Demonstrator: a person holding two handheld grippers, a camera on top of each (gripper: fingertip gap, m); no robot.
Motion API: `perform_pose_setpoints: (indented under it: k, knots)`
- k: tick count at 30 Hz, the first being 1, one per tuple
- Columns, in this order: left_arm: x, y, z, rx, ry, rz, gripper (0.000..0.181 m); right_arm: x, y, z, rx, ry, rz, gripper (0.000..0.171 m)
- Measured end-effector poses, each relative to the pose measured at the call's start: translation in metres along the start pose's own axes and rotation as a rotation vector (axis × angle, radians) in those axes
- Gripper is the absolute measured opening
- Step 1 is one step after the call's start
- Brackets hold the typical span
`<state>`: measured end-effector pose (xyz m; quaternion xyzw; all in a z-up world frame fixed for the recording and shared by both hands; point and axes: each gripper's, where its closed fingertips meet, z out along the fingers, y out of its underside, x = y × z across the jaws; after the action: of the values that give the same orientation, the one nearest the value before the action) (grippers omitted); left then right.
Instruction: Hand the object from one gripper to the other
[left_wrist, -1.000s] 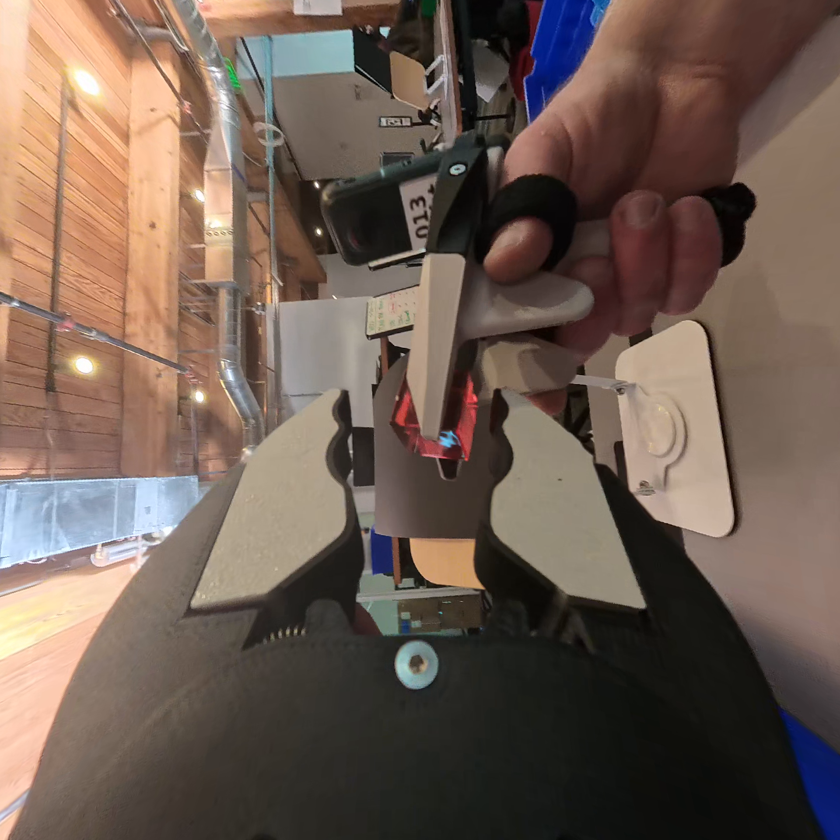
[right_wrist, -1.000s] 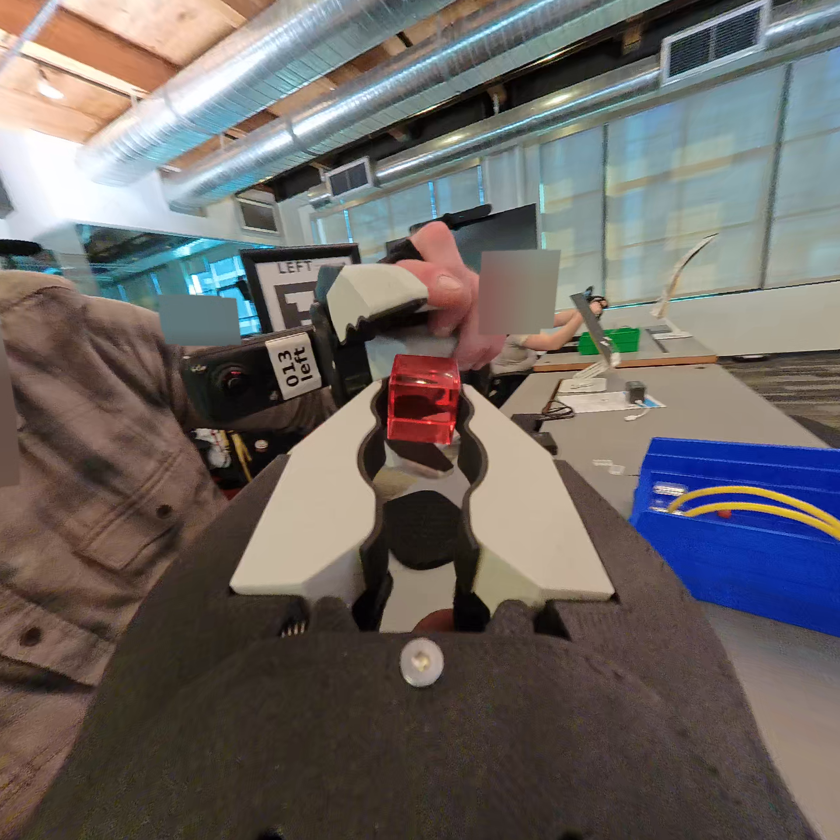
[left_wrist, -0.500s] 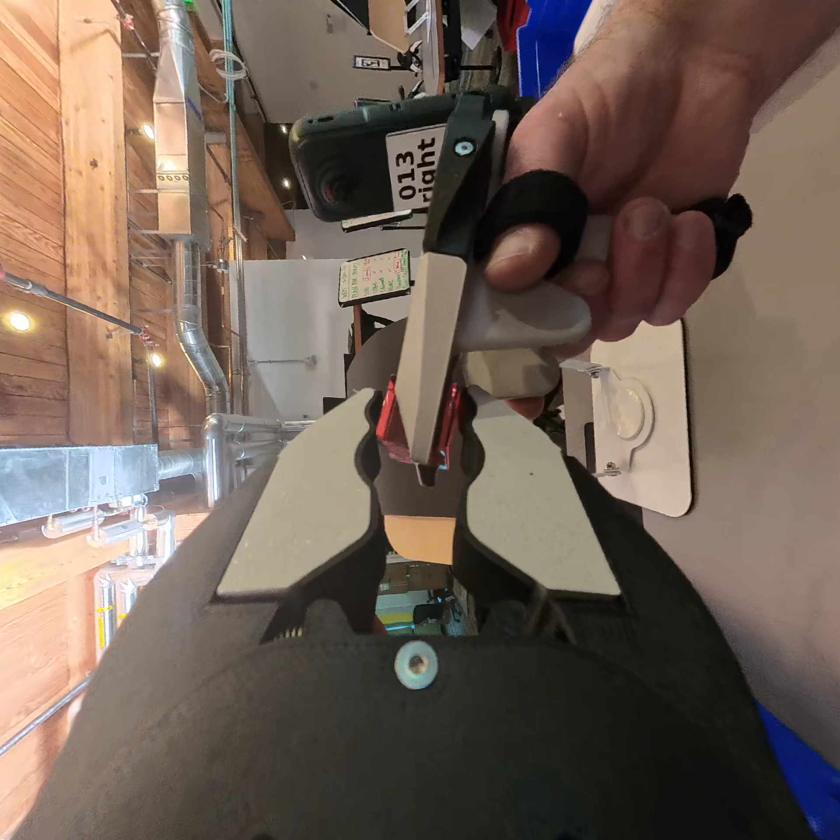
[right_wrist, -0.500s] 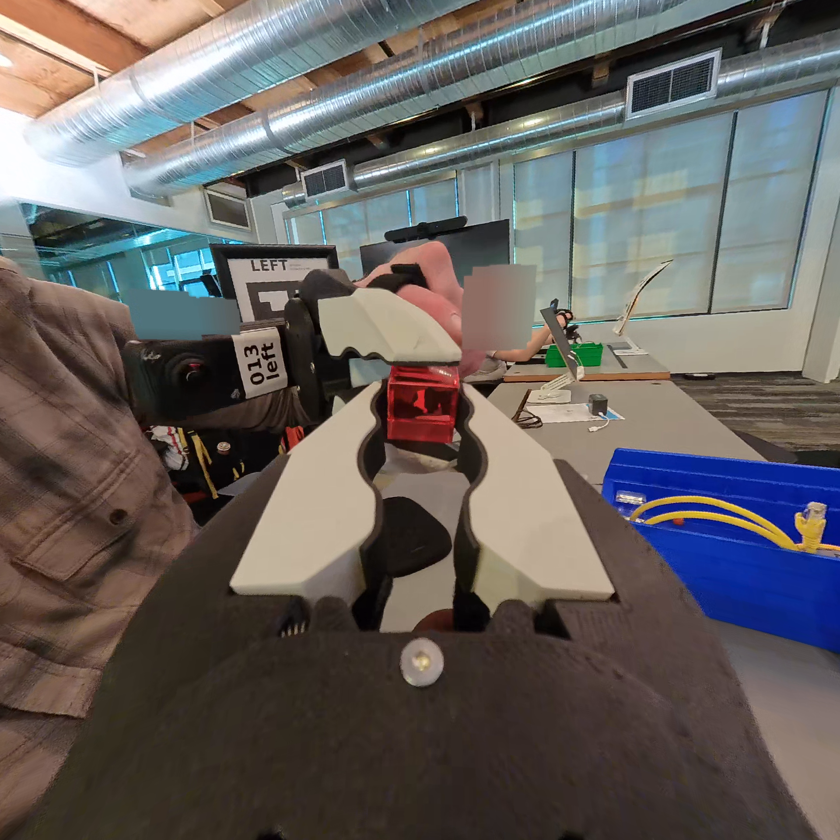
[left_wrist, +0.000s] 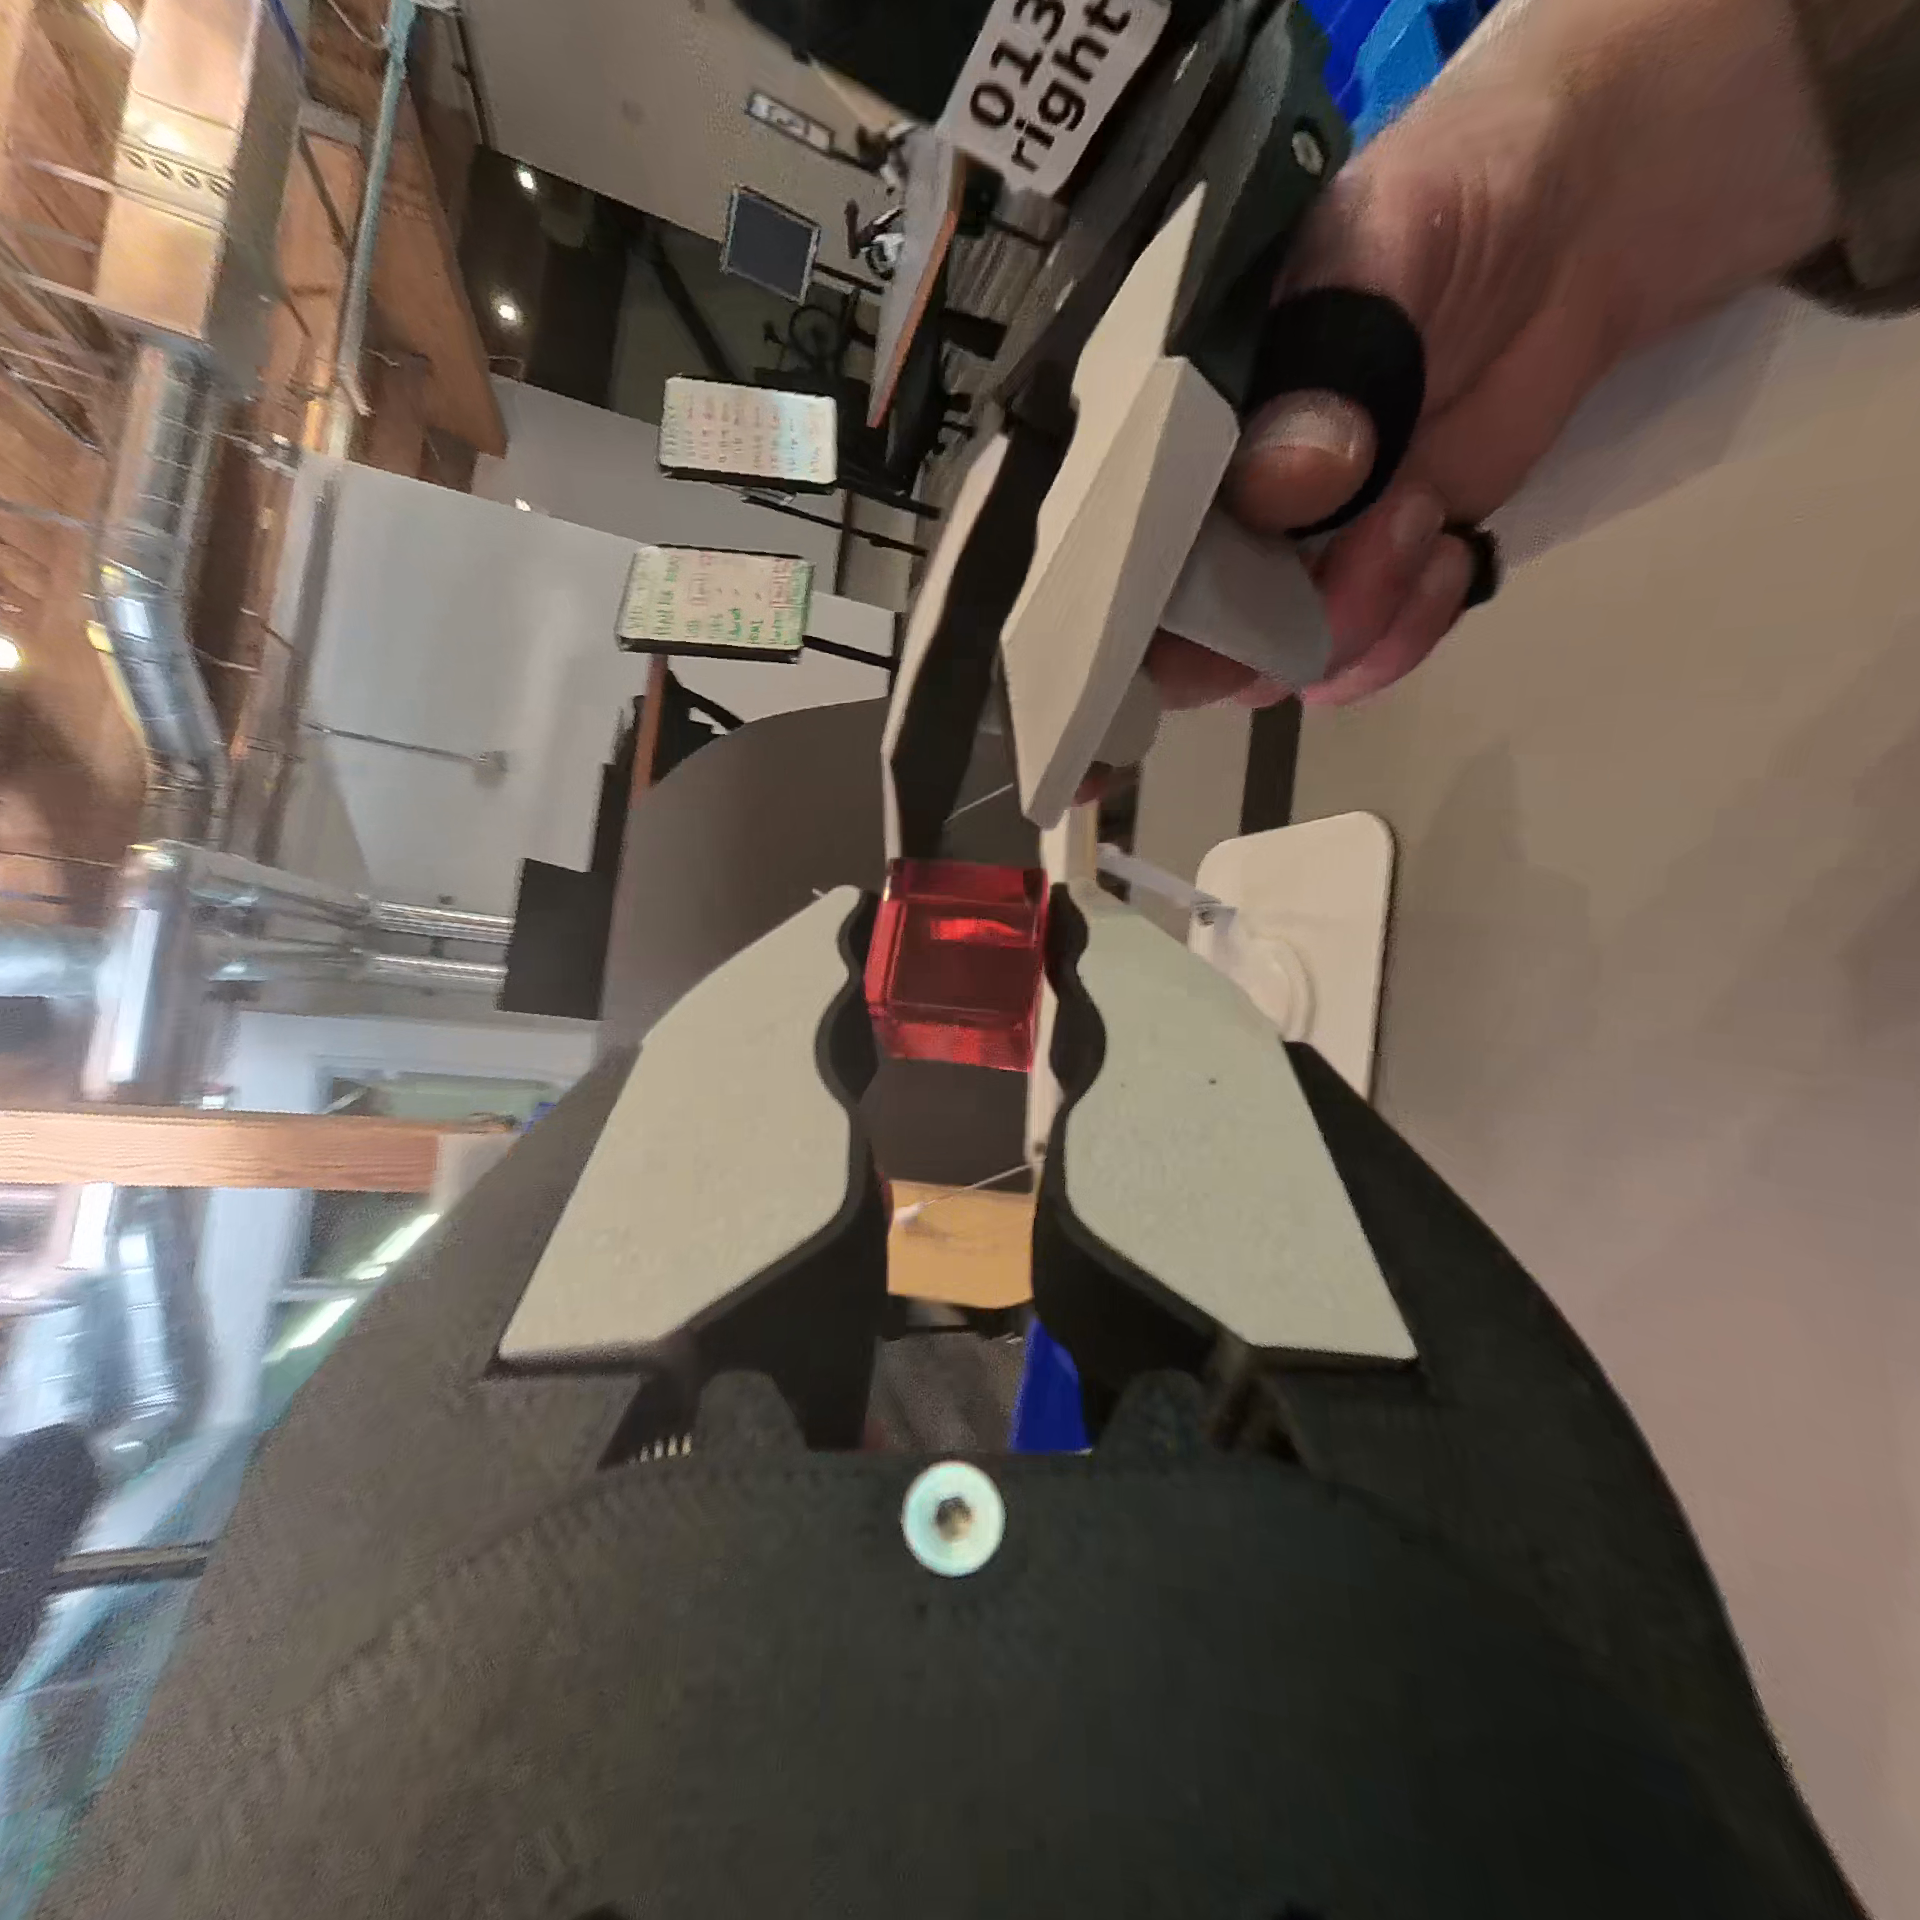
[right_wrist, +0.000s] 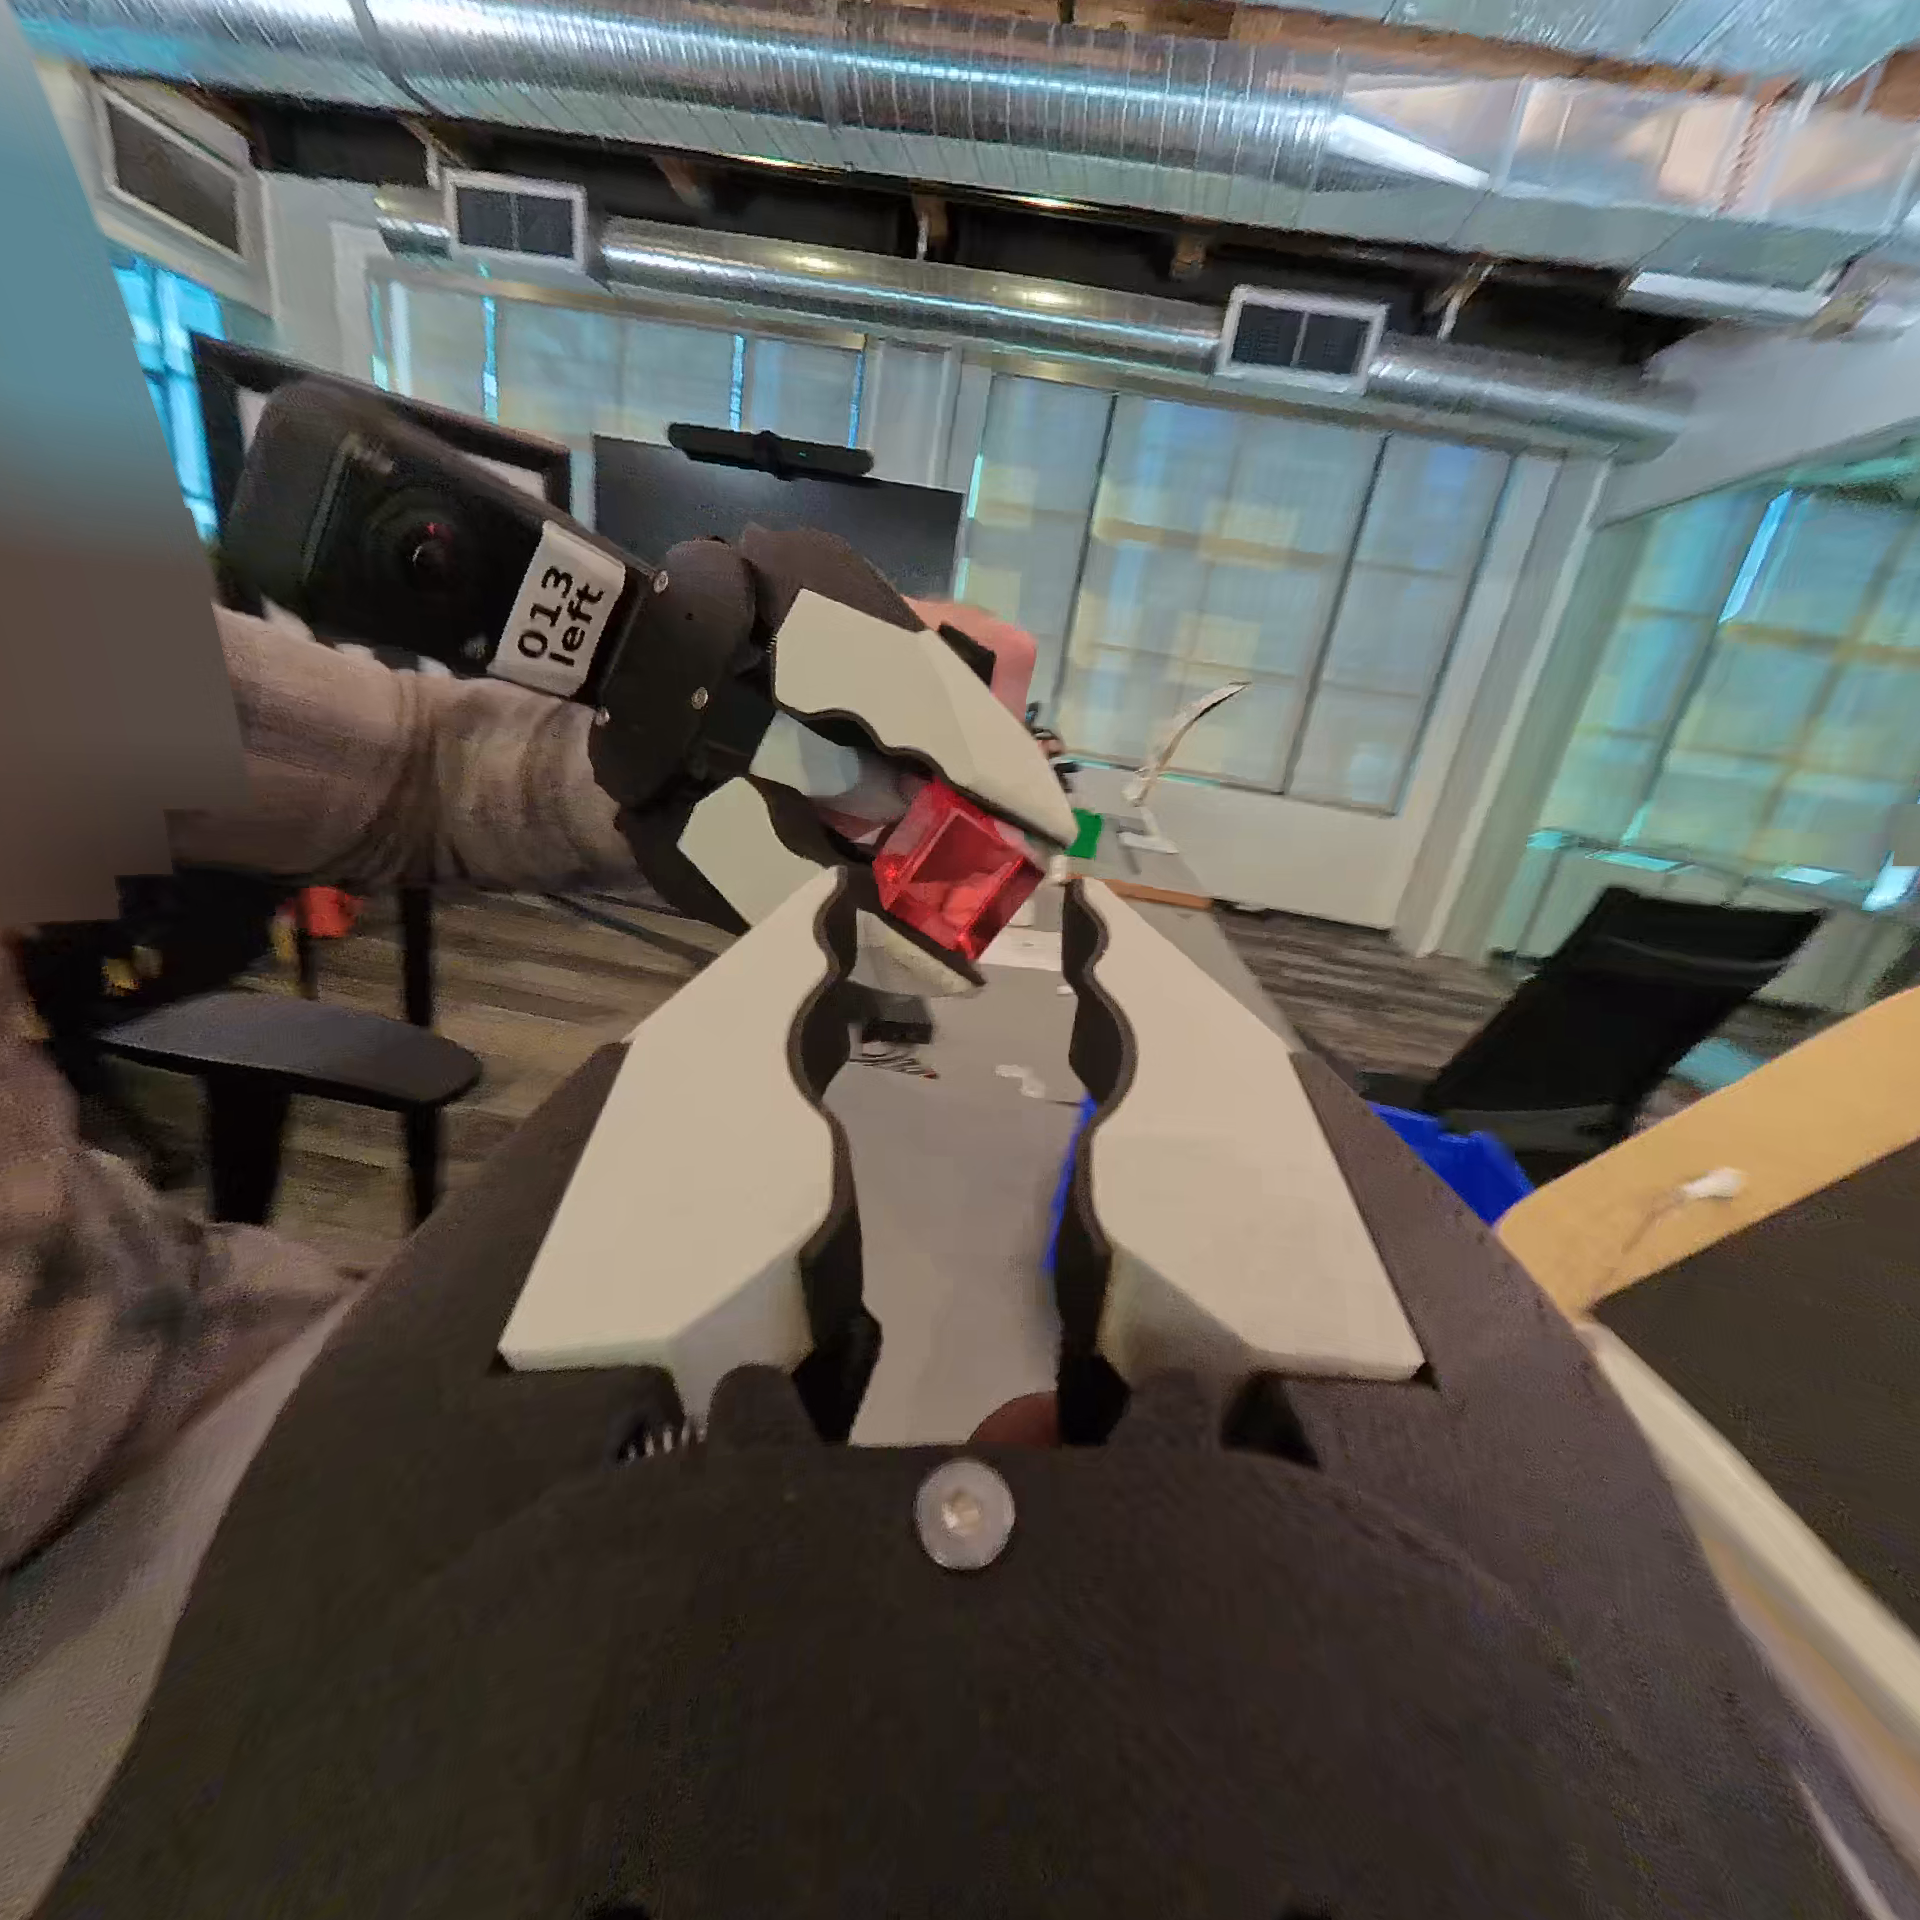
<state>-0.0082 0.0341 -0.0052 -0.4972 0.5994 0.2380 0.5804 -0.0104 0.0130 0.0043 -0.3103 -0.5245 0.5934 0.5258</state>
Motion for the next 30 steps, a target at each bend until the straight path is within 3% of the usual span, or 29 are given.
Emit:
perform_pose_setpoints:
  k: [3,7,14,20,30]
  knots:
    - [0.003,-0.011,-0.003,0.099,0.124,-0.211,0.030,-0.006,-0.011,-0.003,-0.013,0.061,-0.242,0.034]
    - [0.003,-0.020,-0.009,0.193,0.341,-0.535,0.030,-0.018,-0.009,-0.003,-0.171,0.131,-0.642,0.037]
    - [0.023,-0.035,-0.026,0.307,0.714,-0.688,0.030,-0.031,-0.001,0.000,-0.336,0.147,-1.015,0.035]
    - [0.034,-0.043,-0.037,0.317,0.929,-0.717,0.030,-0.042,0.001,0.008,-0.393,0.140,-1.159,0.028]
    - [0.049,-0.043,-0.045,0.308,1.087,-0.757,0.030,-0.046,0.013,0.011,-0.476,0.106,-1.198,0.023]
